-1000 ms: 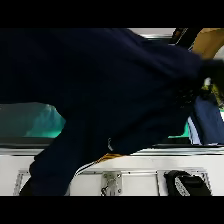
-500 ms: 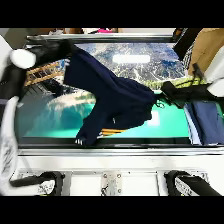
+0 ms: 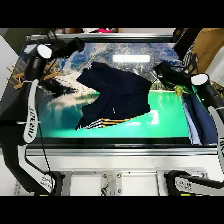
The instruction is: Fold the clothes and pants, and hang the long-sleeved shirts on hangers.
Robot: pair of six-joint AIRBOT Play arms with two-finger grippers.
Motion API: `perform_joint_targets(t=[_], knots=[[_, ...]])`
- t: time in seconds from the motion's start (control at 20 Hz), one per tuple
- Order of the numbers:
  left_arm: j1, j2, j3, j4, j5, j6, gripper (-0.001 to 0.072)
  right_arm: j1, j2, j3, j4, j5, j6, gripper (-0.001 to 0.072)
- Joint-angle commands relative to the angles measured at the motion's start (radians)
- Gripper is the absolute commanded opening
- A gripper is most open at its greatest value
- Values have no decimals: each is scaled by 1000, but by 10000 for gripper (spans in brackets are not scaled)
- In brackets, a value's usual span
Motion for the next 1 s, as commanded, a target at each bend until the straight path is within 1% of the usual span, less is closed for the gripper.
perform_joint_targets(t=[0.0, 0.05, 0.15, 0.25, 0.3, 0.35, 0.4, 0.45, 0.55, 0.6, 0.65, 0.7, 0.8, 0.85, 0.9, 0.95], knots=[[121, 103, -144, 3, -203, -19, 709, -58, 70, 5, 41, 44, -216, 668], [154, 140, -211, 3, -269, -19, 709, -63, 103, 5, 40, 111, -266, 640], [200, 208, -368, 0, -341, -19, 709, -60, 161, 4, -8, 246, -316, 465], [222, 269, -548, -10, -378, -19, 710, -52, 203, 4, -73, 356, -319, 460], [222, 288, -628, -48, -385, -18, 710, -53, 219, 4, -93, 397, -318, 460], [221, 304, -708, -108, -384, 6, 710, -53, 229, 4, -117, 423, -301, 460], [219, 308, -767, -177, -384, 45, 710, -53, 235, 4, -151, 432, -257, 460], [214, 303, -815, -253, -385, 82, 710, -56, 236, 4, -190, 425, -216, 460], [198, 302, -883, -353, -373, 138, 710, -56, 228, 4, -295, 399, -156, 465], [182, 298, -902, -376, -372, 158, 710, -56, 219, 4, -336, 399, -156, 504], [161, 290, -906, -375, -376, 163, 710, -56, 208, 4, -357, 399, -156, 612], [142, 280, -905, -375, -379, 167, 710, -56, 193, 4, -364, 399, -156, 672], [102, 262, -905, -381, -365, 169, 710, -56, 161, 4, -378, 397, -156, 672], [86, 251, -905, -393, -353, 168, 710, -56, 150, 4, -411, 385, -156, 672], [76, 243, -904, -393, -338, 168, 710, -56, 142, 4, -464, 374, -135, 670], [68, 237, -905, -393, -325, 168, 710, -56, 140, 5, -542, 369, -87, 669]])
